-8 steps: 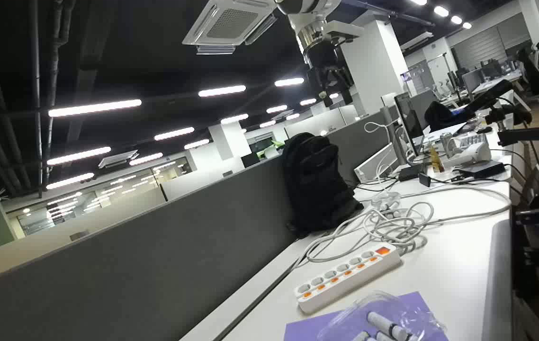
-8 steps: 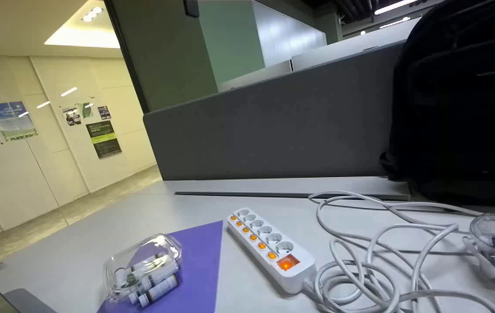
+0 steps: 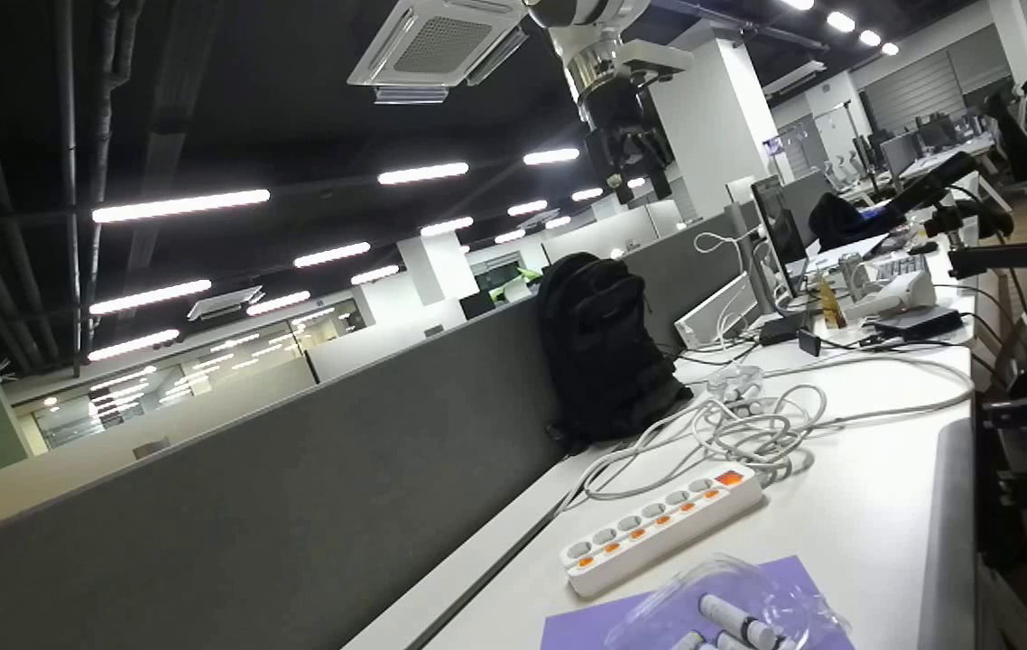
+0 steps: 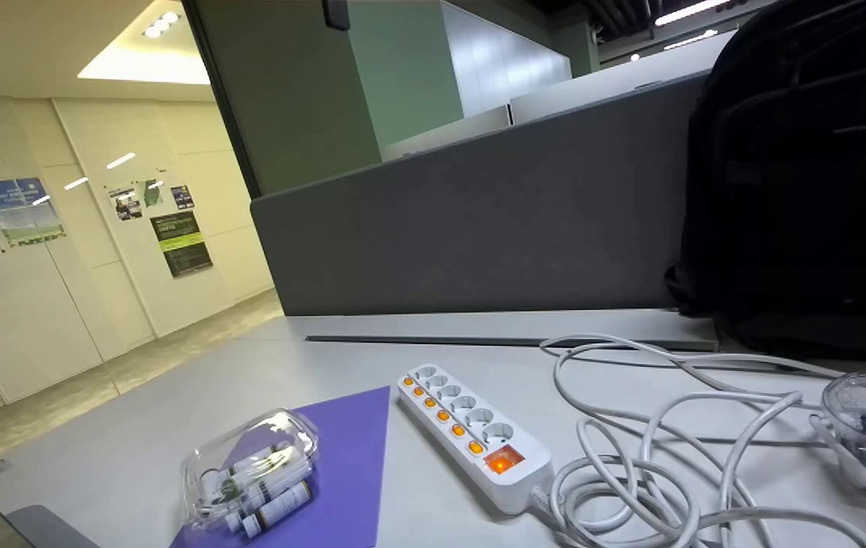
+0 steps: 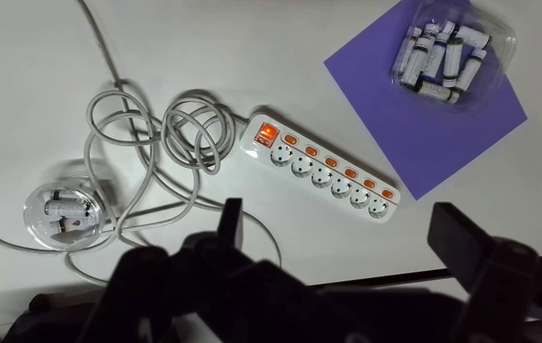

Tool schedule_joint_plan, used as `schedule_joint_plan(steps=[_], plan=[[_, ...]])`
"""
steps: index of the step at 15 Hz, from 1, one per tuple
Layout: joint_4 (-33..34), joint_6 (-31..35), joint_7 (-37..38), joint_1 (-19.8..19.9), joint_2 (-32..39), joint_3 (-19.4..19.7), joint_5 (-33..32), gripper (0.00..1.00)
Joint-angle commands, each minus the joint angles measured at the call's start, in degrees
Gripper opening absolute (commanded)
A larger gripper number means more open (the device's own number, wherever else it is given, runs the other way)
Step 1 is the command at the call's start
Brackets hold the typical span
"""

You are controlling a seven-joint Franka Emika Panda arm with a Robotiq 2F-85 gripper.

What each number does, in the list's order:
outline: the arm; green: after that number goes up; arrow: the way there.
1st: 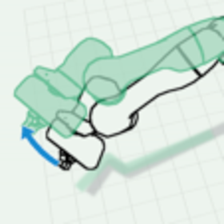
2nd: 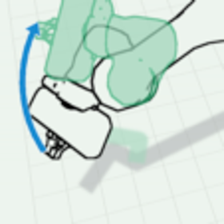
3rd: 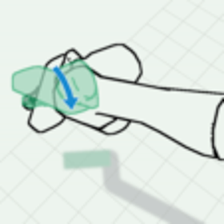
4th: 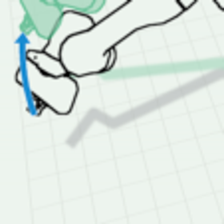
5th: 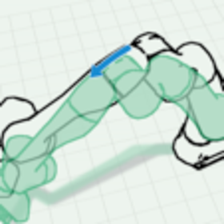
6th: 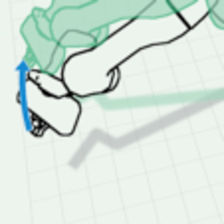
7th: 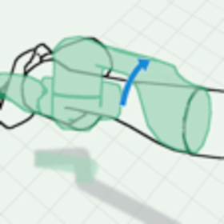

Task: Turn on the fourth switch from the left on the extension cable.

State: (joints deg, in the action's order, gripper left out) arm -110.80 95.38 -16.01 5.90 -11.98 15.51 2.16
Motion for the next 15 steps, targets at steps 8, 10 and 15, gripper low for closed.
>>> schedule_joint_plan(steps=[8,10,15], plan=[[-8.2,20.2,2.5,0.4,0.6,-4.2,-1.6,1.0],[-12.8,28.7,2.6,-0.1,1.1,-5.5,-0.7,1.0],[-22.8,40.8,1.0,-2.0,3.8,-8.1,3.0,1.0]])
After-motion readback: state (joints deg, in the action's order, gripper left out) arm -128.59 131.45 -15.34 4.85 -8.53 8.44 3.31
